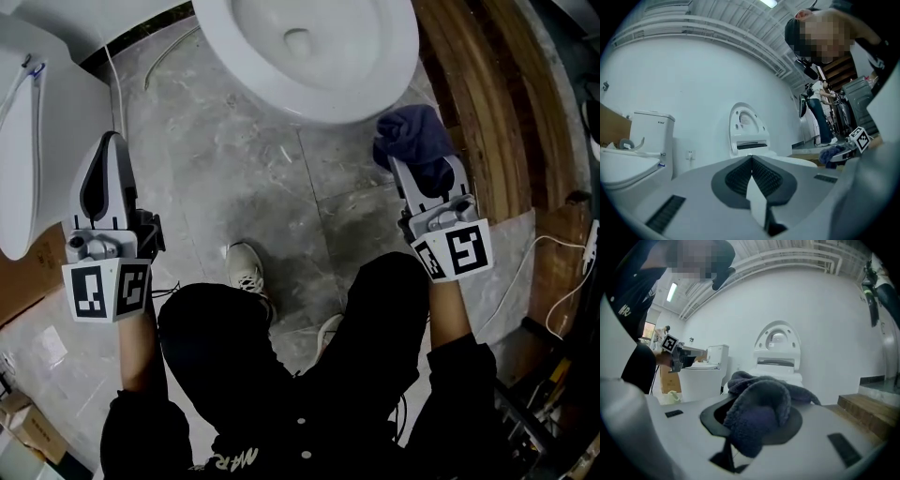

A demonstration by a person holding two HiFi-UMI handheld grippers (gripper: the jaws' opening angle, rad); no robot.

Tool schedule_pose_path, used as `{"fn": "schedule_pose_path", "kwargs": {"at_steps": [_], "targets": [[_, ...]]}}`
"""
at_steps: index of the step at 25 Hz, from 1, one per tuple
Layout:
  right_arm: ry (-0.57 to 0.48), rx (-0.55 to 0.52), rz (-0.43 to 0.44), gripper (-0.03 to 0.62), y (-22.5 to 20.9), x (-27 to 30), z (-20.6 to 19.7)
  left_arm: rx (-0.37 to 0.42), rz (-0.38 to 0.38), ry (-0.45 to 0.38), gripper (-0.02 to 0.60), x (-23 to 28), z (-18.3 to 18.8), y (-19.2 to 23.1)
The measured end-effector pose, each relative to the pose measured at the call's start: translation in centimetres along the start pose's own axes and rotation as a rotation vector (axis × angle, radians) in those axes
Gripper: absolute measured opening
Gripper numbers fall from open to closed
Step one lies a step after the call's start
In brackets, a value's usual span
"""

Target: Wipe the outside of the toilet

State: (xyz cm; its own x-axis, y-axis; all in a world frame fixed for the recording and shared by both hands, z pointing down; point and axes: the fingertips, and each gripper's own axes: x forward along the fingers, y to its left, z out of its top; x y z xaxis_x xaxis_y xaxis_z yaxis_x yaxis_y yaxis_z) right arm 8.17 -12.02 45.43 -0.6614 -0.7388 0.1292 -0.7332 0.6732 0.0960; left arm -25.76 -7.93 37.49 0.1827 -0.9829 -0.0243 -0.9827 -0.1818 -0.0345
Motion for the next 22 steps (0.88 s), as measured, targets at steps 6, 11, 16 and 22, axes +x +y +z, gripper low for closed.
{"fn": "schedule_pose_path", "kwargs": {"at_steps": [6,11,16,22], "targets": [[0.005,0.032,0.006,0.129,-0.6,1.1,-2.4,-0.036,-0.066,-0.012,0.009,0.6,-2.0,-1.7],[-0.008,0.046,0.031,0.127,-0.4,2.4,-3.8,0.020,-0.107,-0.012,0.009,0.9,-2.7,-3.0],[-0.020,0.041,0.051,0.124,-0.3,3.4,-4.6,0.022,-0.146,-0.036,0.009,1.9,-3.1,-4.6],[-0.033,0.035,0.070,0.121,-0.3,3.6,-4.9,-0.007,-0.177,-0.059,0.009,2.5,-3.9,-6.8]]}}
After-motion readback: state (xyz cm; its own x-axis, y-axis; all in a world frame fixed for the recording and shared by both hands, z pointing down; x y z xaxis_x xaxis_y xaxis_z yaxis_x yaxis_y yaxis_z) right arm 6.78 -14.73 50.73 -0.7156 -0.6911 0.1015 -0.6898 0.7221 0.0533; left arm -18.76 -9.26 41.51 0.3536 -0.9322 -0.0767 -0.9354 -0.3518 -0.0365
